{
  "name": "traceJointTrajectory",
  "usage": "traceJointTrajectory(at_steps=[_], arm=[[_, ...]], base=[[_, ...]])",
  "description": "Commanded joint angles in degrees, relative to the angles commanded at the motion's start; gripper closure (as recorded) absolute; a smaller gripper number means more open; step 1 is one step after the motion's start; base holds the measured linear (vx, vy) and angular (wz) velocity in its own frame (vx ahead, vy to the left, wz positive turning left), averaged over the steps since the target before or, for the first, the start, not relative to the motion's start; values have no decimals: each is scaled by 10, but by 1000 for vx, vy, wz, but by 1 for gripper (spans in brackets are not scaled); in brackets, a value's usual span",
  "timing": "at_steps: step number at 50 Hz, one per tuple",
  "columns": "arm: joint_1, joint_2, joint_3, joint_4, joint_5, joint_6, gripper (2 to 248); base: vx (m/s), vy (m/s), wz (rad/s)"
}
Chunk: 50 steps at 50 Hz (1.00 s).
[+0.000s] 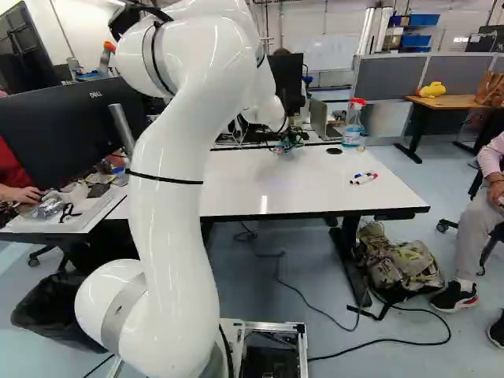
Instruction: Clean the table with the green towel
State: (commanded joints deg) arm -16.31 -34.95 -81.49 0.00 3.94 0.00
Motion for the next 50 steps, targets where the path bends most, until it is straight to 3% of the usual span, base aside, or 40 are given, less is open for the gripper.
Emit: traceJointTrajectory(at_steps=[50], arm=[[0, -54, -14, 0, 0, 0, 192]], base=[[0, 0, 0]])
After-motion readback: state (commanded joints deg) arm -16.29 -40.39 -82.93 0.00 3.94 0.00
